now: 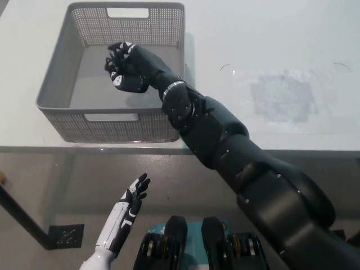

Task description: Use the right hand to pick up a webcam and put it into a container on the left side

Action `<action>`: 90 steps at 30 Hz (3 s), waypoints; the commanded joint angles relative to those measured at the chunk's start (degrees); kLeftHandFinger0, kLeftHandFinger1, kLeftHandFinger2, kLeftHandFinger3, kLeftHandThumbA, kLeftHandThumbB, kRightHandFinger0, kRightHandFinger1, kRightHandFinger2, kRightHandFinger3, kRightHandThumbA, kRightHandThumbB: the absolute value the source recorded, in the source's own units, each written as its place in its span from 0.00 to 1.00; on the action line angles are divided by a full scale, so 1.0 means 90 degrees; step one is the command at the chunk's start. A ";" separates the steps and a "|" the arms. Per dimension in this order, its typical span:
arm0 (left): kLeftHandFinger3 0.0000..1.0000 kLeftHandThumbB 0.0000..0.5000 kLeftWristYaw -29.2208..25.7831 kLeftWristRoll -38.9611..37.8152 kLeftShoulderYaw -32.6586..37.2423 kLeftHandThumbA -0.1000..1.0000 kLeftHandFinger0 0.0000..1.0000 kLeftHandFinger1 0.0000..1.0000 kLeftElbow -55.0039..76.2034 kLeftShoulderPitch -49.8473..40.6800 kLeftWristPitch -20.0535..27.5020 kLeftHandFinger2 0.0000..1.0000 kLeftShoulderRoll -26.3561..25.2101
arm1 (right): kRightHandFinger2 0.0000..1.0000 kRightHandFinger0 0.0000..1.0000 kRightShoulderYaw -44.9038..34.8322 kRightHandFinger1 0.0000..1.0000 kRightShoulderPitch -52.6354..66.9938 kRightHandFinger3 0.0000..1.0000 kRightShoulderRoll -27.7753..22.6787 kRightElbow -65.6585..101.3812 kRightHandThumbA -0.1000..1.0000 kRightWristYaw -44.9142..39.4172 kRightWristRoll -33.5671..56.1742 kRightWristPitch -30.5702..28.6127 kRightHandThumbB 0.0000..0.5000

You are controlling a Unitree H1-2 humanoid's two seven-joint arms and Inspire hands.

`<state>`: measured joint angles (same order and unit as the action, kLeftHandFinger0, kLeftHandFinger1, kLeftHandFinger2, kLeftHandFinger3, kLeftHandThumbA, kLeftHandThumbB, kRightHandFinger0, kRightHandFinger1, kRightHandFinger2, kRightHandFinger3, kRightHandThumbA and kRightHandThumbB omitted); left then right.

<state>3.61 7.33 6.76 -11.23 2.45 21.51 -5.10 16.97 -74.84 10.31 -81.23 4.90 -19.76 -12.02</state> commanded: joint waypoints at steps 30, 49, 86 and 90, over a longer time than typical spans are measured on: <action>1.00 0.19 0.0090 0.0162 0.0046 1.00 1.00 1.00 0.0169 0.0125 0.0080 1.00 -0.0199 | 1.00 1.00 -0.0967 1.00 0.0082 1.00 -0.1634 0.5166 1.00 -0.1219 0.0712 0.0653 0.69; 1.00 0.13 0.0018 0.0074 0.0067 1.00 1.00 1.00 0.0255 -0.0854 0.0281 1.00 -0.0076 | 1.00 1.00 -0.1808 1.00 0.4741 1.00 -0.1998 1.0683 0.98 -0.0984 0.1390 0.1121 0.53; 1.00 0.20 -0.0243 0.0042 -0.0341 1.00 1.00 1.00 -0.0334 -0.0219 0.0345 1.00 0.0023 | 1.00 1.00 -0.1564 1.00 0.7925 1.00 -0.1384 0.7468 0.96 -0.1286 0.2150 -0.0601 0.23; 1.00 0.21 -0.0232 0.0014 -0.0378 1.00 1.00 1.00 -0.0343 -0.0213 0.0346 1.00 0.0036 | 1.00 1.00 -0.1565 1.00 0.7827 1.00 -0.1391 0.7275 0.97 -0.1251 0.2116 -0.0689 0.25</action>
<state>2.93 7.77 4.00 -14.93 -0.59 22.37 -4.88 2.52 -2.45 -2.15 -15.12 -6.06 -1.04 -14.87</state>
